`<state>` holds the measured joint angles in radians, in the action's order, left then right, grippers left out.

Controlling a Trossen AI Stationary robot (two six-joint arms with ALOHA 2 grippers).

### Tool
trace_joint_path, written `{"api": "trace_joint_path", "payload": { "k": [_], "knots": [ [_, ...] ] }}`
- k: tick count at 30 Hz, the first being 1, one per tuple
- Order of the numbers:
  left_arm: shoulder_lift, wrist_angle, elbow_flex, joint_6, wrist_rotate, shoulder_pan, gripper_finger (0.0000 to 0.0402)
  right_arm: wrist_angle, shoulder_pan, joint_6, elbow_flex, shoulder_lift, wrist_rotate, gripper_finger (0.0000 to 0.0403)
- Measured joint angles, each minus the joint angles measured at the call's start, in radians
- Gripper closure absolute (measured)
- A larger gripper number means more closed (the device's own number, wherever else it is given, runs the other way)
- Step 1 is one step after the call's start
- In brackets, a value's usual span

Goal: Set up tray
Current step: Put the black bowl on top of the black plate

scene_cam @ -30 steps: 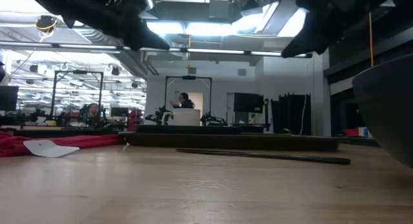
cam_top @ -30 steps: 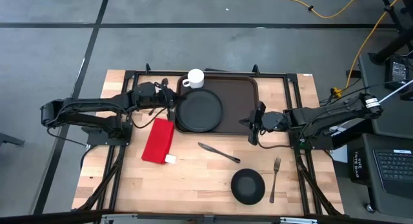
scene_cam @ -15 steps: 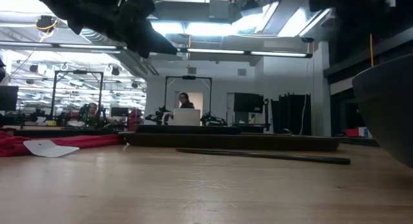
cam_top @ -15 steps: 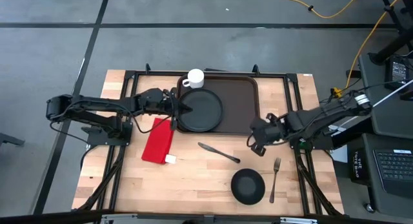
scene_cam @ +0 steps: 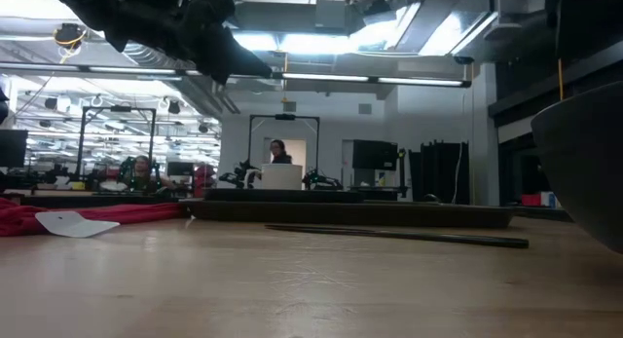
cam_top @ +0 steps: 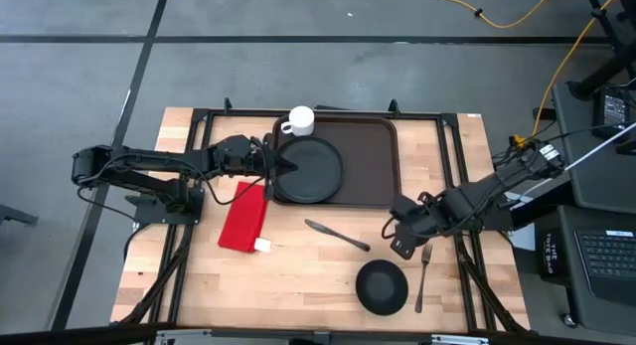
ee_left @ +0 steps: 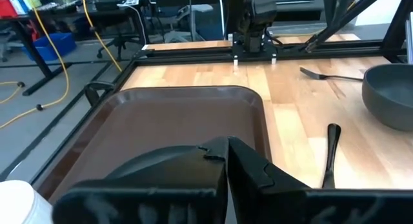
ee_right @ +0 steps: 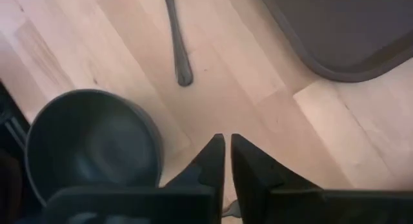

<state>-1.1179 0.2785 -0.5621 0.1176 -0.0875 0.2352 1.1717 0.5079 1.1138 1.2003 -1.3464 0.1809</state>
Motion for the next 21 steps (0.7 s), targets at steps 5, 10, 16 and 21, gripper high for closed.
{"api": "trace_joint_path", "payload": {
  "k": [5,10,16,21],
  "knots": [
    [0.000,0.031,0.000,0.000,0.001,0.000,0.0398,0.000,0.028,0.008,0.000,0.000,-0.001,0.0320],
    [0.000,0.044,0.000,-0.001,-0.002,-0.001,0.0398,0.000,0.069,0.008,0.000,0.000,-0.005,0.0263],
    [0.000,0.044,0.000,-0.002,-0.006,-0.027,0.0398,-0.071,0.137,0.011,-0.040,0.000,-0.024,0.0218],
    [0.000,0.044,0.000,-0.001,-0.007,-0.058,0.0398,-0.200,0.152,0.072,-0.133,0.000,-0.040,0.0211]
  ]
}}
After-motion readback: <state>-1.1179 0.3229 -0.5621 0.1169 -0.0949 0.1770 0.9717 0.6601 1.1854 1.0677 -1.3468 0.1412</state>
